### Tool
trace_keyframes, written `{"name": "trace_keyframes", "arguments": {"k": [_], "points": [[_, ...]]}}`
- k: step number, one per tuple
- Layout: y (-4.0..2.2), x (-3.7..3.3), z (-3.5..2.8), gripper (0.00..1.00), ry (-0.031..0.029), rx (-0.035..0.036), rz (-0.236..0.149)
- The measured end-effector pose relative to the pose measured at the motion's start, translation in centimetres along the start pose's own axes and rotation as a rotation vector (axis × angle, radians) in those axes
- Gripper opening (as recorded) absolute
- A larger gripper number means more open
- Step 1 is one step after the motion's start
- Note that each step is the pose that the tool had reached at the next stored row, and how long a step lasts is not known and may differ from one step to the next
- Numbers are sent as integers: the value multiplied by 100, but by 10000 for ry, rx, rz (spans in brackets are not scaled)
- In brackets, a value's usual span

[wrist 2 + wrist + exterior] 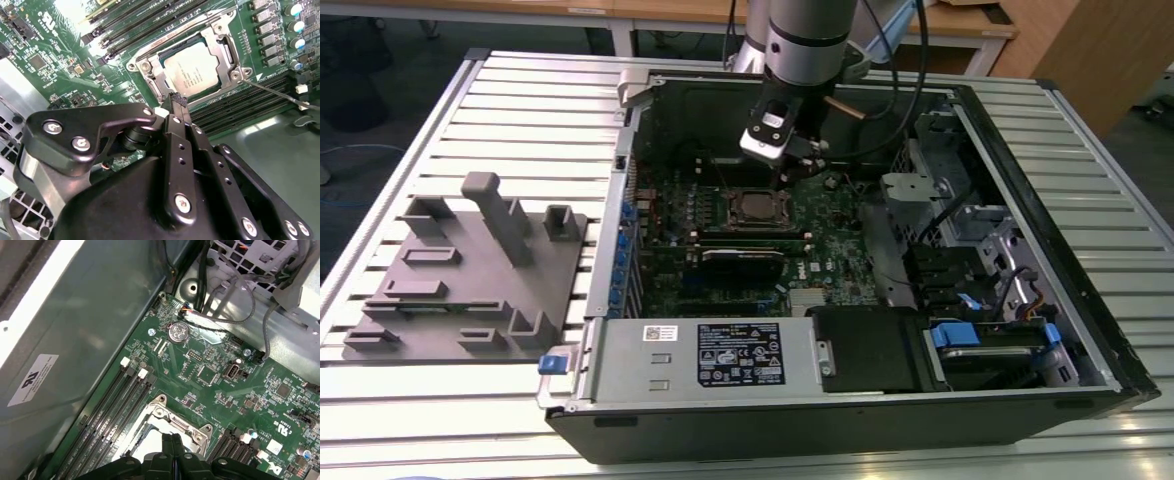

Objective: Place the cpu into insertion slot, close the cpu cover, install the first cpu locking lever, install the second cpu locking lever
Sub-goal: 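Close the cpu cover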

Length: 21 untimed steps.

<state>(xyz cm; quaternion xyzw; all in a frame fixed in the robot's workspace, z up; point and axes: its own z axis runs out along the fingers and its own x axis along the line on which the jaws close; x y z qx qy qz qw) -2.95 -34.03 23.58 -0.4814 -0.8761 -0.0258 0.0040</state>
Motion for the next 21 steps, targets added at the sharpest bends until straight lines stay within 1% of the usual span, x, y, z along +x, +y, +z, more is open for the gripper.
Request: {"name": "trace_keyframes", "arguments": {"k": [10,21], "points": [[0,0,1,11,29,23,-721],[0,0,0,11,30,25,-747]]}}
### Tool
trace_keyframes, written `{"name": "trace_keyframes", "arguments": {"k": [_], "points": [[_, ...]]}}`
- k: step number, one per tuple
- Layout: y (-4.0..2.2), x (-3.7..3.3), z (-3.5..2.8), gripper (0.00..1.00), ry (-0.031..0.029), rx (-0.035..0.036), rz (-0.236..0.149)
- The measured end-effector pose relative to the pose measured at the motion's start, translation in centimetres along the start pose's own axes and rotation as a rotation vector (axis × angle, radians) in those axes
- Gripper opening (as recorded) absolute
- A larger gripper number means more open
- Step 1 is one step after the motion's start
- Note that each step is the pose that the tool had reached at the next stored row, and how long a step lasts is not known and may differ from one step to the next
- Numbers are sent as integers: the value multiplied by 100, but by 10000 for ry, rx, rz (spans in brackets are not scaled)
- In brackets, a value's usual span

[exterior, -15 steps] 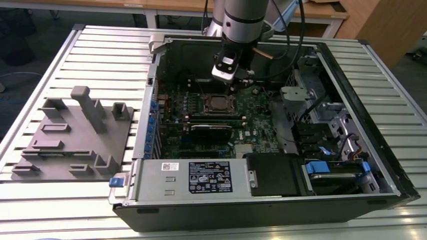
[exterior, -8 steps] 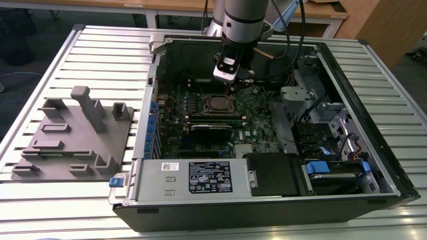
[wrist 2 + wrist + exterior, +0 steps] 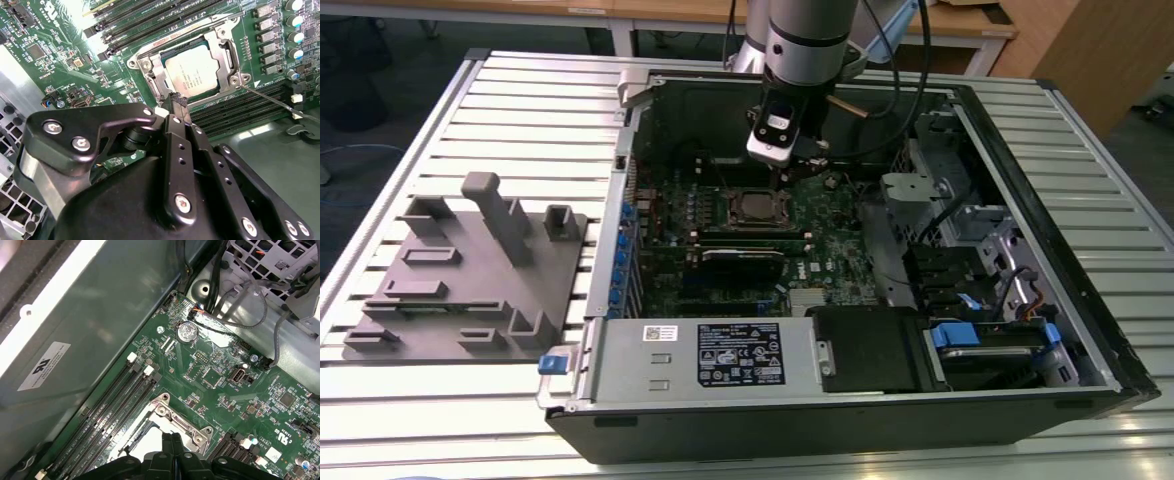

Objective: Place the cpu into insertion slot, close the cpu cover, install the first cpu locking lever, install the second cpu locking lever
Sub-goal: 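Close the cpu cover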

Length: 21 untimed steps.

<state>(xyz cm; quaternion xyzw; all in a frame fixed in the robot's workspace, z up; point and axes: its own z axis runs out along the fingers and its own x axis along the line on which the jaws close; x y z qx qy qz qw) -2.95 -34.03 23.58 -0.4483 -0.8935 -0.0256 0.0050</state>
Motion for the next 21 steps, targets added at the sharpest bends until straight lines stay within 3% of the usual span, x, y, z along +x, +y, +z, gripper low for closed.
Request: {"name": "trace_keyframes", "arguments": {"k": [7,21], "points": [[0,0,0,11,12,8,-285],[0,0,2,11,51,38,-1223]]}}
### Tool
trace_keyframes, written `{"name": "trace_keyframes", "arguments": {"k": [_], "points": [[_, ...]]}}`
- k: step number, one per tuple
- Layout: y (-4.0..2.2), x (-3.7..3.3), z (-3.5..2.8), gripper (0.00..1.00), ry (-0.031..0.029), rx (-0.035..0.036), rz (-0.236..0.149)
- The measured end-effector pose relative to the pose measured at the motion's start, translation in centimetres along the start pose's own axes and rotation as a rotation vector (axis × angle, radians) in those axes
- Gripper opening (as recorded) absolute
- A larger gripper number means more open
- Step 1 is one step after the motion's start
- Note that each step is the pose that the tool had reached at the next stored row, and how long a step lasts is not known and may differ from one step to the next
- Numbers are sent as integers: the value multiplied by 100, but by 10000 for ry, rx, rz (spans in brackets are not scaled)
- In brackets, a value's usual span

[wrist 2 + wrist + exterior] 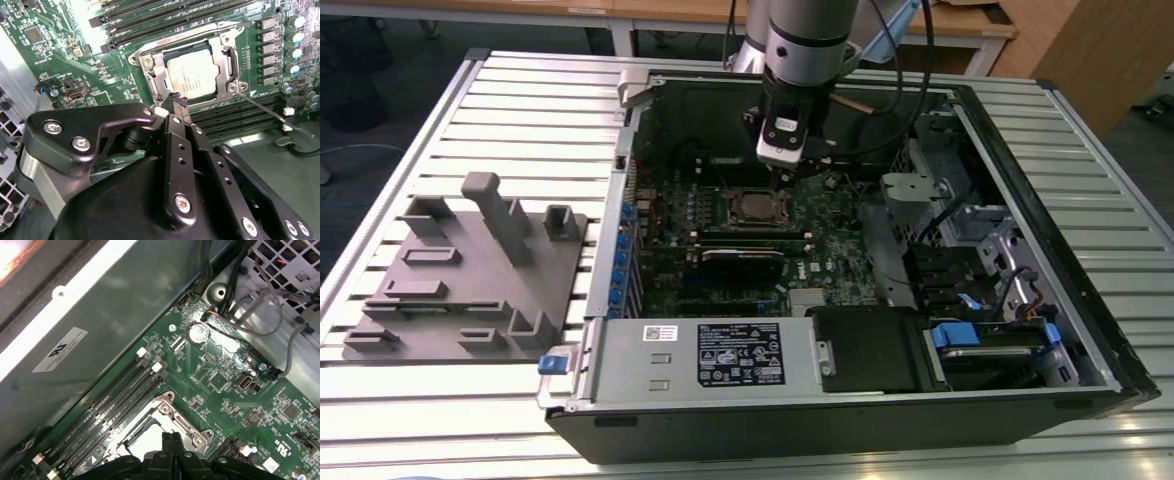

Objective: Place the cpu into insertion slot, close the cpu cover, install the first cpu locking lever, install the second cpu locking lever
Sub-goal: 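Close the cpu cover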

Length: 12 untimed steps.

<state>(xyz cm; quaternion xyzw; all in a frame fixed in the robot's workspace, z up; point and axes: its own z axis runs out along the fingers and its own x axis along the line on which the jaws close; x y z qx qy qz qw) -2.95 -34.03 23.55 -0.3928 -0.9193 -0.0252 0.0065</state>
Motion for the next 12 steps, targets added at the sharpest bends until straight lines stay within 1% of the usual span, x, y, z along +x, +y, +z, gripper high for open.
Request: {"name": "trace_keyframes", "arguments": {"k": [9,12], "points": [[0,0,1,11,25,20,-609],[0,0,1,11,28,21,-668]]}}
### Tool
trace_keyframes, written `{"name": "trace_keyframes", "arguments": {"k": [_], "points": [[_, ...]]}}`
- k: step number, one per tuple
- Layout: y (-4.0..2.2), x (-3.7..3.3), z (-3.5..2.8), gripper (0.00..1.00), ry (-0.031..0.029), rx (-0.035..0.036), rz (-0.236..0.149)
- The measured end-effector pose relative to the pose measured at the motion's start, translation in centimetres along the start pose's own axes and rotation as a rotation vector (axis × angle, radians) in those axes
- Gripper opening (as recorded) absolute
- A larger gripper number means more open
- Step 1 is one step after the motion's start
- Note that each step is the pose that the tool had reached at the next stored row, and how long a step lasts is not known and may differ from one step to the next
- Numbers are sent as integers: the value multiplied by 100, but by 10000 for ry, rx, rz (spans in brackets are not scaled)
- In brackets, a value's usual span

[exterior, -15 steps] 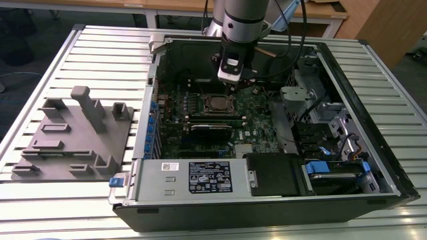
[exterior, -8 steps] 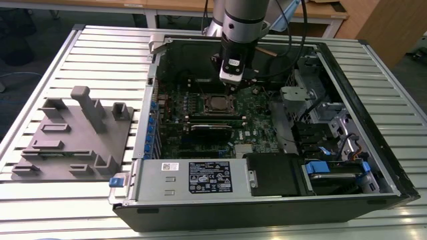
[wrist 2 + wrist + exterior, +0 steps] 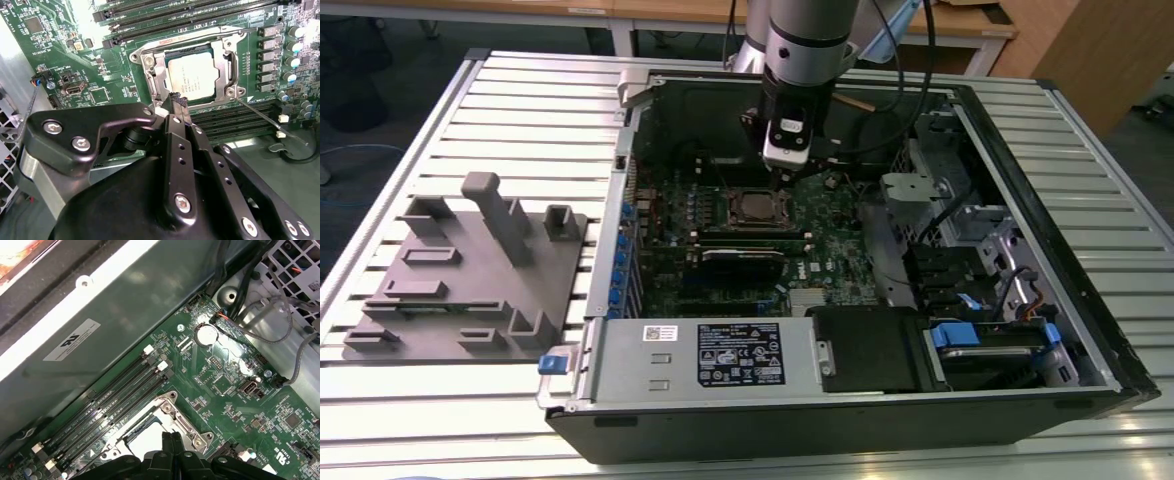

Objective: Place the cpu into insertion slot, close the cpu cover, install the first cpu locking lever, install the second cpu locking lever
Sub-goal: 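Close the cpu cover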

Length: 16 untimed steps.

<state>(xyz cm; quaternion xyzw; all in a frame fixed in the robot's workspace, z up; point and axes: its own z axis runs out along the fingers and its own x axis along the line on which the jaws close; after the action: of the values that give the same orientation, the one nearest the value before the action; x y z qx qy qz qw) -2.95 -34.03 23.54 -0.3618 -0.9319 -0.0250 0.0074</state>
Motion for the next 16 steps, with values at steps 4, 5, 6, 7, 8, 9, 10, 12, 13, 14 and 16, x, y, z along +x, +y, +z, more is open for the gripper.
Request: {"name": "trace_keyframes", "arguments": {"k": [4,5,6,7,8,9,10,12,13,14,16], "points": [[0,0,0,11,0,0,-1],[0,0,0,11,0,0,-1],[0,0,0,11,0,0,-1],[0,0,0,11,0,0,-1],[0,0,0,11,0,0,-5],[0,0,0,11,0,1,-17],[0,0,0,11,2,2,-42],[0,0,0,11,5,5,-130],[0,0,0,11,7,7,-189],[0,0,0,11,10,9,-252],[0,0,0,11,17,13,-400]]}}
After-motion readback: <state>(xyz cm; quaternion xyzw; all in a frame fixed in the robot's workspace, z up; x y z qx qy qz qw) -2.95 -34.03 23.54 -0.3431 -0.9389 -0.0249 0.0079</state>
